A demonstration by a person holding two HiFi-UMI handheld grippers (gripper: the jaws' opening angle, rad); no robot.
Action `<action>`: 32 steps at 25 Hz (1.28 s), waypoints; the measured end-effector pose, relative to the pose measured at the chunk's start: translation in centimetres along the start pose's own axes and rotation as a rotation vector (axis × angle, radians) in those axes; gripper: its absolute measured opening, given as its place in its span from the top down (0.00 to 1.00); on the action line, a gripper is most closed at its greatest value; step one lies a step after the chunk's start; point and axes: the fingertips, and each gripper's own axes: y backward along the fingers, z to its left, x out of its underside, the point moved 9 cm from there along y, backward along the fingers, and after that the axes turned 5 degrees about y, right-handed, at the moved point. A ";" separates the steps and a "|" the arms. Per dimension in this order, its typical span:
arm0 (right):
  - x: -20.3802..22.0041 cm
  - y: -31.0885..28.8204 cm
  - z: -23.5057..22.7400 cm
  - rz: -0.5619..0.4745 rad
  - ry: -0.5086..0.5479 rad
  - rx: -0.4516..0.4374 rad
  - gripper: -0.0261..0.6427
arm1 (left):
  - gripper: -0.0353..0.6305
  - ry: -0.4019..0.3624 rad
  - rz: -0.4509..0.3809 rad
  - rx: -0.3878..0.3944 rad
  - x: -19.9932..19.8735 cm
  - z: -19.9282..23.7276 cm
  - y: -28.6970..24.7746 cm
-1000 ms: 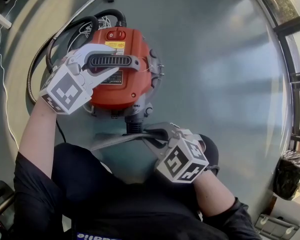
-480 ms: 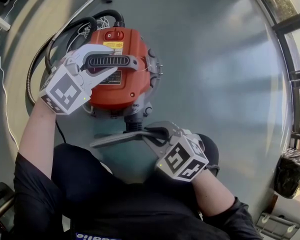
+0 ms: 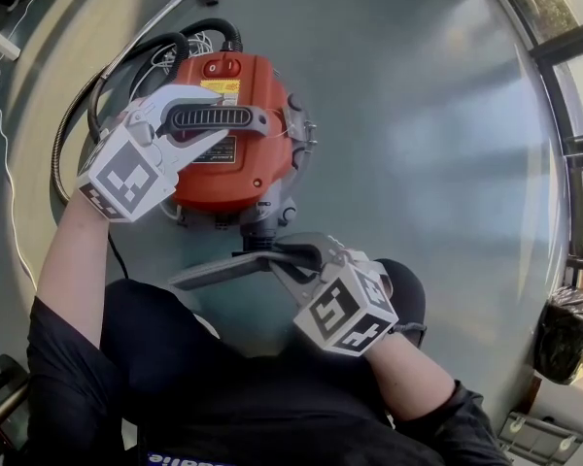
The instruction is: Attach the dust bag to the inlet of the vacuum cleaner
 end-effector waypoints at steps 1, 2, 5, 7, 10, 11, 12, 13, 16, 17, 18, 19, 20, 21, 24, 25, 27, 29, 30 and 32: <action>0.2 0.0 -0.1 -0.002 -0.015 0.001 0.87 | 0.71 0.001 0.002 0.000 0.0 0.0 0.0; 0.4 0.0 -0.3 -0.003 -0.026 0.003 0.87 | 0.71 0.002 0.005 -0.001 0.1 0.0 0.0; 0.8 0.1 -0.5 -0.009 -0.035 0.009 0.86 | 0.71 0.001 0.003 -0.002 0.1 0.0 0.1; 0.8 0.1 -0.5 -0.005 -0.030 0.018 0.86 | 0.71 0.000 0.000 -0.003 0.0 0.0 0.0; 0.6 0.0 -0.6 0.006 -0.026 0.035 0.85 | 0.71 0.000 0.000 -0.004 0.1 0.0 0.0; 0.5 -0.1 -0.6 0.009 -0.026 0.039 0.85 | 0.71 0.000 0.000 -0.005 0.1 0.0 0.0; 0.5 -0.1 -0.6 0.011 -0.026 0.044 0.84 | 0.71 0.001 0.001 -0.006 0.1 0.0 0.0; 0.5 0.0 -0.6 0.012 -0.027 0.050 0.84 | 0.71 0.001 0.002 -0.007 0.0 0.0 0.0; 0.5 0.0 -0.5 0.016 -0.025 0.071 0.83 | 0.71 0.003 0.005 -0.010 0.0 -0.1 0.0; 0.6 0.0 -0.5 0.018 -0.023 0.078 0.83 | 0.71 0.003 0.005 -0.011 0.0 -0.1 0.0; 0.6 0.0 -0.4 0.021 -0.019 0.084 0.83 | 0.71 0.003 0.005 -0.011 0.1 -0.1 0.0; 0.5 0.0 -0.3 0.025 -0.013 0.091 0.83 | 0.71 0.003 0.005 -0.011 0.1 -0.1 0.0; 0.5 0.0 -0.3 0.030 -0.004 0.101 0.82 | 0.71 0.003 0.005 -0.010 0.1 -0.1 0.0; 0.4 0.0 -0.2 0.036 0.007 0.112 0.82 | 0.72 0.003 0.004 -0.009 0.1 -0.1 0.0; 0.4 0.1 0.0 0.050 0.041 0.141 0.78 | 0.71 0.002 0.000 -0.005 0.1 0.0 0.0; 0.4 0.1 0.1 0.052 0.046 0.144 0.78 | 0.71 0.002 0.000 -0.005 0.1 0.0 0.0; 0.6 0.1 0.3 0.057 0.045 0.136 0.77 | 0.71 0.001 0.001 -0.006 0.1 0.0 0.0; 0.8 0.1 0.4 0.065 0.041 0.120 0.75 | 0.71 0.002 0.002 -0.008 0.2 0.0 0.0; 0.9 0.1 0.4 0.070 0.040 0.111 0.75 | 0.71 0.003 0.003 -0.008 0.2 0.0 0.0; 1.0 0.2 0.6 0.084 0.044 0.096 0.75 | 0.71 0.006 0.004 -0.008 0.2 0.0 0.0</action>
